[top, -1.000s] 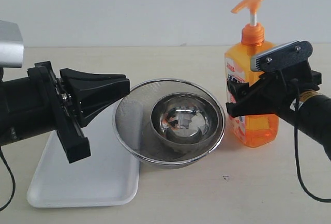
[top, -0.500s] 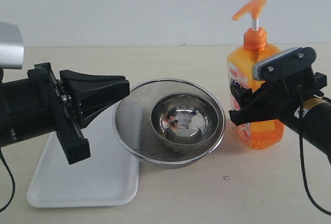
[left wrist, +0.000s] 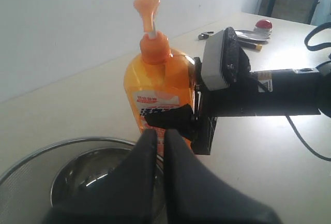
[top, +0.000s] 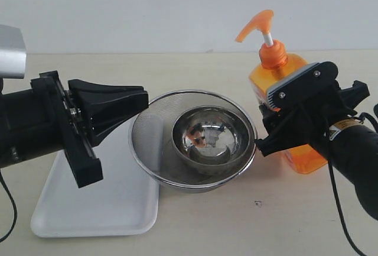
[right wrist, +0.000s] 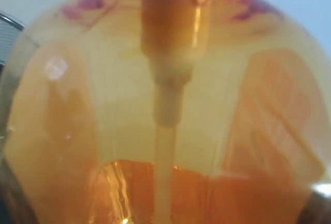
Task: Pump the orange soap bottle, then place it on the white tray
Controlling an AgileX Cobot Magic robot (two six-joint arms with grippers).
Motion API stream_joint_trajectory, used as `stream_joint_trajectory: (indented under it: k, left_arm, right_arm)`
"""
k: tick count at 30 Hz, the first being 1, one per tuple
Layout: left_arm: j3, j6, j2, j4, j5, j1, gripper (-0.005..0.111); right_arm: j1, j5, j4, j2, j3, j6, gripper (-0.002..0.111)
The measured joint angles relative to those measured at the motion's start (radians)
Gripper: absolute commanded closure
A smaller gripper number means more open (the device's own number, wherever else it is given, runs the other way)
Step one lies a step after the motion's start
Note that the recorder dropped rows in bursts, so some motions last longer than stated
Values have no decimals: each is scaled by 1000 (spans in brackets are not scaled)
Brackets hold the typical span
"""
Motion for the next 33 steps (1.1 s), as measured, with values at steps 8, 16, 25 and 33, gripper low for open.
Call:
stream_joint_trajectory:
  k: [8,16,25,33]
  left_arm:
    - [-21,-32,0,0,-18,0,102]
    - [-183,-220,62,114,-16,-2,102]
    - [-397,-316,238,187,-18,-123,102]
    - [-551,-350,399,202,11,-157,102]
  right_arm:
    - [2,4,-11,-1,0,-11,108]
    - [2,4,-11,-1,0,-11,108]
    - [2,4,-15,-1,0,-9,108]
    - [2,6,-15,-2,0,-1,108]
